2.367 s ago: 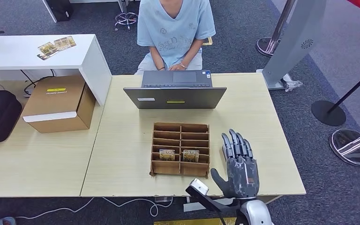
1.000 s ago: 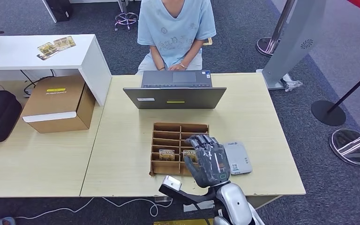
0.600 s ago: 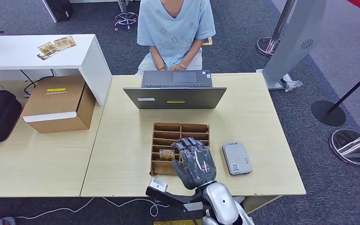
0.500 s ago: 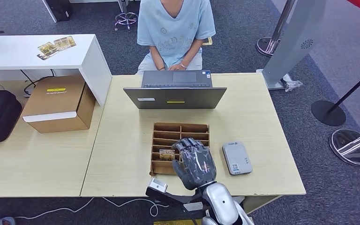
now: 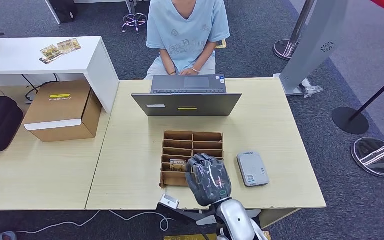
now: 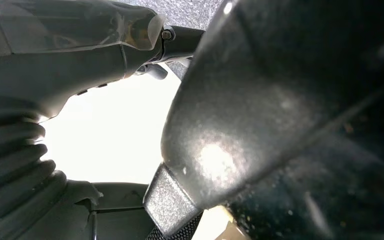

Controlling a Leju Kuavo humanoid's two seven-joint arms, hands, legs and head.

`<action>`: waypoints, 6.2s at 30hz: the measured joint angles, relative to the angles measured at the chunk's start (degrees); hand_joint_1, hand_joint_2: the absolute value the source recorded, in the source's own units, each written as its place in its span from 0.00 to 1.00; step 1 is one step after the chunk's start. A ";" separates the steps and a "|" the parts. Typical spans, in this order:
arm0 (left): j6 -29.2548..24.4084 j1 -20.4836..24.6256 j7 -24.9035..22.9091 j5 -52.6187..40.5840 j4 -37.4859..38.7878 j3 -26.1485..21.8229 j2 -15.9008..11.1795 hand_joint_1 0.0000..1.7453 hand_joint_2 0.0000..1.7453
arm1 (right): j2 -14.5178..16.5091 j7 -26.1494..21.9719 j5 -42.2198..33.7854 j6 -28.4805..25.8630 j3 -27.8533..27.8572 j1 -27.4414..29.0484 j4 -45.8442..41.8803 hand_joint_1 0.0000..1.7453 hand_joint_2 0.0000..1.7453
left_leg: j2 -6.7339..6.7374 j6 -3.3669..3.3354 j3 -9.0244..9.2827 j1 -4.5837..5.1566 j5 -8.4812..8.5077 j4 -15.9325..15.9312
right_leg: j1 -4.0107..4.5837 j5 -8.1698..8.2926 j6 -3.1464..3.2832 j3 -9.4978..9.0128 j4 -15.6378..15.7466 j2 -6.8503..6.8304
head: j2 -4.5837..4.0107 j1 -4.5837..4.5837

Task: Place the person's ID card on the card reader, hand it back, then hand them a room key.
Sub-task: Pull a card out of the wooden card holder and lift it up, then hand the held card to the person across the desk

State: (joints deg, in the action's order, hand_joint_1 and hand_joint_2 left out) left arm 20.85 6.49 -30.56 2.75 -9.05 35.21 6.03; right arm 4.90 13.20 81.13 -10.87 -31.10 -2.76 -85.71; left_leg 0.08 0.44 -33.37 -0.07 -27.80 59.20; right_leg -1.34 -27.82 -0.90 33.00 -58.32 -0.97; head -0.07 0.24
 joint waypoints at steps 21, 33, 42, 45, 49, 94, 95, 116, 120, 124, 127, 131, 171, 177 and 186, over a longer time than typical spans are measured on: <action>0.62 0.38 -0.02 -0.80 0.00 0.97 0.00 0.00 1.00 | 0.00 0.36 0.15 -0.01 0.85 -1.42 1.42 0.46 1.00 | 0.01 0.00 0.00 0.00 0.00 0.00 | 0.00 0.00 0.00 -0.01 0.00 0.00 | 0.00 0.01; 1.20 0.72 -0.18 -1.39 0.00 1.73 0.02 0.00 1.00 | 0.02 1.29 -1.27 -0.08 2.31 -5.17 6.92 0.64 1.00 | 0.01 0.00 0.00 0.00 0.00 0.00 | 0.00 0.01 0.00 -0.02 0.00 0.00 | 0.00 0.01; 1.53 0.83 -0.57 -1.41 0.00 1.74 0.02 0.00 1.00 | 0.14 1.68 -1.79 -0.12 3.30 -6.41 10.22 0.64 1.00 | 0.01 0.00 0.00 0.00 0.00 0.00 | 0.00 0.01 0.00 -0.02 0.00 0.00 | 0.00 0.01; 1.64 0.88 -0.70 -1.46 0.00 1.75 0.02 0.00 1.00 | 0.20 1.70 -1.80 -0.12 3.43 -6.64 10.98 0.62 1.00 | 0.01 0.00 0.00 0.00 0.00 0.00 | 0.00 0.01 0.00 -0.02 0.00 -0.01 | 0.00 0.00; 1.68 0.91 -0.72 -1.64 0.00 1.75 0.04 0.00 1.00 | 0.34 1.76 -1.81 -0.12 3.79 -6.84 11.72 0.58 1.00 | 0.01 0.00 0.00 0.00 0.00 0.00 | 0.00 0.01 0.00 -0.02 0.00 -0.01 | 0.00 0.01; 2.19 1.00 -0.55 -2.11 0.00 1.84 0.04 0.00 1.00 | 1.11 2.37 -1.45 0.08 4.73 -7.59 14.58 0.59 1.00 | 0.01 0.00 -0.01 0.00 0.00 0.00 | 0.00 0.01 0.00 -0.02 0.00 -0.01 | 0.00 0.01; 2.19 0.99 -0.46 -2.15 0.00 1.85 0.04 0.00 1.00 | 1.12 2.44 -1.43 0.08 4.75 -7.65 14.77 0.59 1.00 | 0.01 0.00 -0.01 0.00 0.00 0.00 | 0.00 0.01 0.00 -0.02 0.00 -0.01 | 0.00 0.00; 2.83 1.19 -0.06 -3.04 0.00 2.82 0.04 0.00 1.00 | 1.16 2.68 -1.30 -0.14 5.66 -8.07 15.83 0.78 1.00 | 0.01 0.00 0.00 0.00 0.01 0.01 | 0.00 0.02 -0.01 -0.02 0.00 -0.01 | 0.00 0.00; 2.98 1.24 -0.06 -3.15 0.00 2.90 0.04 0.00 1.00 | 1.16 2.73 -1.26 -0.24 5.73 -8.01 15.83 0.77 1.00 | 0.01 0.00 0.00 0.00 0.01 0.01 | 0.00 0.02 -0.01 -0.02 0.00 -0.01 | 0.00 0.00; 3.20 1.28 -0.06 -3.20 0.00 2.93 0.04 0.00 1.00 | 1.16 2.73 -1.13 -0.30 5.89 -7.97 15.80 0.76 1.00 | 0.02 0.00 0.00 0.00 0.01 0.01 | 0.00 0.02 -0.01 -0.02 0.00 -0.01 | 0.00 0.00; 3.22 1.29 -0.06 -3.21 0.00 2.93 0.04 0.00 1.00 | 1.22 2.69 -1.03 -0.33 6.09 -7.93 15.74 0.77 1.00 | 0.02 0.00 0.00 0.00 0.01 0.01 | 0.00 0.02 -0.01 -0.02 0.00 -0.01 | 0.00 0.01; 1.10 1.81 3.08 -6.54 0.00 4.12 0.45 0.00 1.00 | 1.27 2.43 -0.98 -0.48 6.16 -7.76 15.01 0.78 1.00 | 0.01 0.00 0.03 0.01 0.03 0.05 | 0.00 0.04 -0.02 0.03 0.01 0.00 | 0.00 0.01; -6.57 2.02 13.24 -13.38 0.00 9.82 1.60 0.00 1.00 | -1.40 1.00 -4.33 -0.13 5.85 -3.64 -3.41 0.98 1.00 | 0.13 0.01 0.07 0.19 0.05 0.06 | -0.17 0.15 -0.09 0.14 0.02 0.30 | 0.00 -0.02; -7.45 1.78 13.14 -12.30 0.00 9.82 1.60 0.00 1.00 | -1.97 0.37 -5.39 -1.75 5.57 -3.63 -5.23 0.99 1.00 | 0.13 0.01 0.08 0.22 0.05 0.06 | -0.19 0.15 -0.09 0.14 0.02 0.30 | 0.00 -0.02; -11.08 0.49 12.82 -9.54 0.02 9.59 1.64 0.00 1.00 | -3.22 -1.22 -3.69 -6.60 5.59 -4.72 -8.15 0.98 1.00 | 0.15 0.01 0.06 0.23 0.05 0.06 | -0.22 0.16 -0.11 0.16 0.02 0.33 | 0.00 -0.01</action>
State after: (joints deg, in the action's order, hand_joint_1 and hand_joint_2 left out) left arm 9.77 6.97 -17.74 -6.79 -9.03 44.80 7.67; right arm 1.67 11.98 77.43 -17.48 -25.51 -7.48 -93.85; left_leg 0.23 0.44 -33.31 0.16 -27.75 59.26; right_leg -1.56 -27.66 -1.01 33.17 -58.30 -0.63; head -0.07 0.23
